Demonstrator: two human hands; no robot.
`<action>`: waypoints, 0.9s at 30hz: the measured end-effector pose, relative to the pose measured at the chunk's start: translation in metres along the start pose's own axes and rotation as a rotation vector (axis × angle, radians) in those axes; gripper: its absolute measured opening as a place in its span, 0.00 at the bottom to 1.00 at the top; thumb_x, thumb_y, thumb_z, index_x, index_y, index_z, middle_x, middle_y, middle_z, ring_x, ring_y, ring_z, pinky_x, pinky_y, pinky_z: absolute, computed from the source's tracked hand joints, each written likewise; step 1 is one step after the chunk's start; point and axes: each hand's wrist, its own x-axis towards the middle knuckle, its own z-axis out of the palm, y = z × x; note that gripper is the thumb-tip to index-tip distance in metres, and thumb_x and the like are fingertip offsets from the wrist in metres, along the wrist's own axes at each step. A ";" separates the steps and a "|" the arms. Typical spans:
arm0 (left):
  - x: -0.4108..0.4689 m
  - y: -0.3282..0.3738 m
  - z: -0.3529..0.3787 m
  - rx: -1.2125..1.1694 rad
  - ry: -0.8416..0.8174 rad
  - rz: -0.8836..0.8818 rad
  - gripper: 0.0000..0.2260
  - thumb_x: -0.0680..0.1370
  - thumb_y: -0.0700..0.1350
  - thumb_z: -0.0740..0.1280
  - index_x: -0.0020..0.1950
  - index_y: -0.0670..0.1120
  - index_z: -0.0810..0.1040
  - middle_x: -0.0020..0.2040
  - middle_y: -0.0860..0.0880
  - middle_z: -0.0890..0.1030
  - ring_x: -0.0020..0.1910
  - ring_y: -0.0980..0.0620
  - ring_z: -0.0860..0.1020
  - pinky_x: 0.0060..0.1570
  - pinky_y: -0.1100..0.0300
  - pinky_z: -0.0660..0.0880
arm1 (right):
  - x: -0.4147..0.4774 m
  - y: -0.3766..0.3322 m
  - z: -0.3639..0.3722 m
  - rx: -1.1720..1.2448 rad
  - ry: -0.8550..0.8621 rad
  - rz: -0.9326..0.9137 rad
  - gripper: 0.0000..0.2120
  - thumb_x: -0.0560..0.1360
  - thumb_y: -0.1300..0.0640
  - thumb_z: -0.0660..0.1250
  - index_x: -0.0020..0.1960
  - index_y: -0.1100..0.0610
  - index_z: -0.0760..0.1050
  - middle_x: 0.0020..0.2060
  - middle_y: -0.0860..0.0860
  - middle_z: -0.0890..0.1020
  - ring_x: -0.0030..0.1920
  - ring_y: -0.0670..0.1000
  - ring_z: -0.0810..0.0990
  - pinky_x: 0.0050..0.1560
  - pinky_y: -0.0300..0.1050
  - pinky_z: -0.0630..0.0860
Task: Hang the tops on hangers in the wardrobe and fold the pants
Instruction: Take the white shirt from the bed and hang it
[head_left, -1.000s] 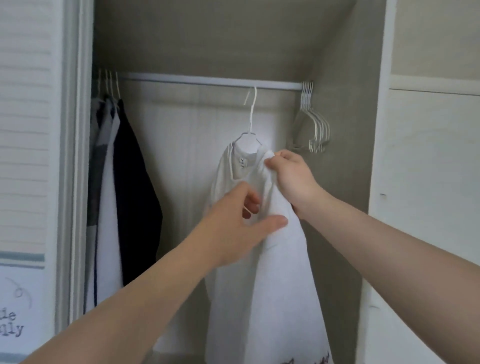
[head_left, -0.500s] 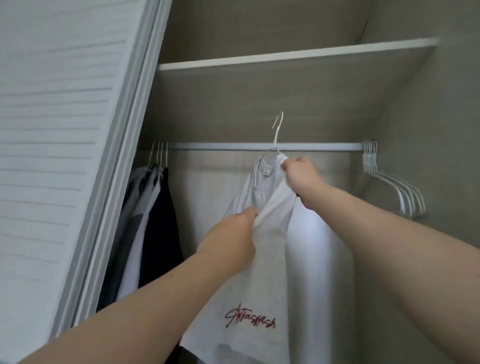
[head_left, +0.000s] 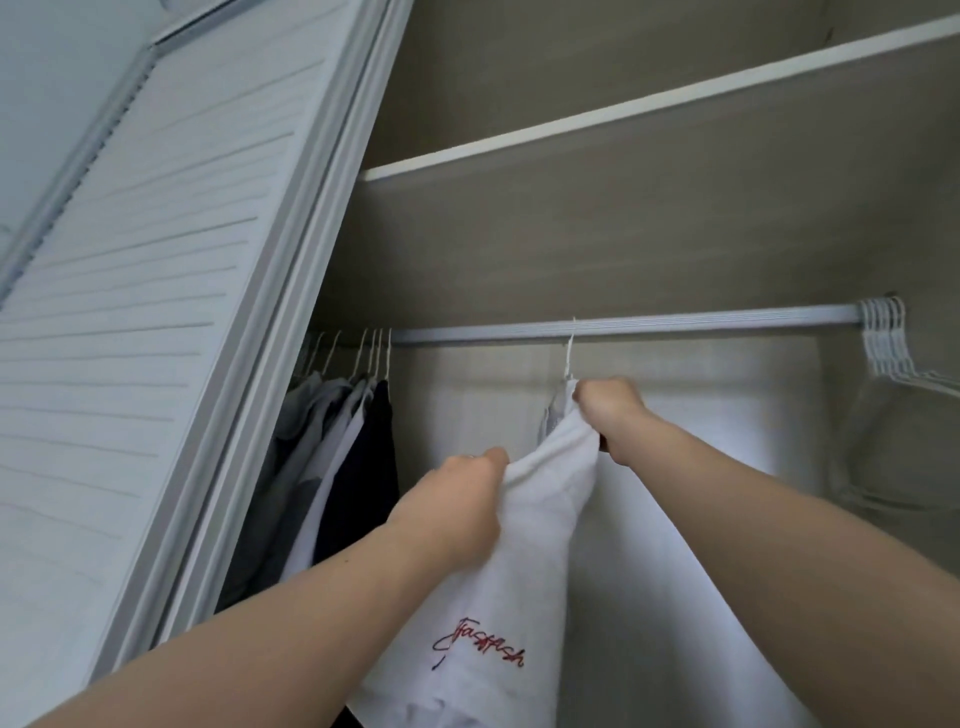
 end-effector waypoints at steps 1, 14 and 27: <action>0.000 -0.003 0.002 0.011 -0.013 -0.007 0.07 0.78 0.37 0.59 0.52 0.47 0.65 0.44 0.48 0.68 0.51 0.37 0.76 0.44 0.50 0.71 | 0.000 0.002 0.003 0.002 -0.019 0.001 0.06 0.78 0.63 0.61 0.42 0.60 0.71 0.34 0.57 0.75 0.31 0.55 0.75 0.31 0.41 0.71; -0.017 -0.053 0.007 0.193 -0.045 -0.182 0.06 0.79 0.38 0.60 0.51 0.47 0.66 0.44 0.48 0.72 0.41 0.44 0.76 0.37 0.50 0.73 | -0.040 -0.001 0.047 -0.652 -0.140 -0.460 0.12 0.76 0.58 0.62 0.37 0.65 0.72 0.20 0.59 0.78 0.20 0.58 0.80 0.29 0.52 0.83; -0.041 -0.090 -0.005 0.337 -0.117 -0.402 0.04 0.80 0.38 0.61 0.52 0.46 0.68 0.44 0.47 0.72 0.39 0.46 0.75 0.33 0.54 0.70 | 0.005 0.033 0.159 -0.295 -0.353 -0.456 0.15 0.81 0.53 0.63 0.59 0.65 0.75 0.51 0.63 0.81 0.45 0.62 0.83 0.38 0.46 0.76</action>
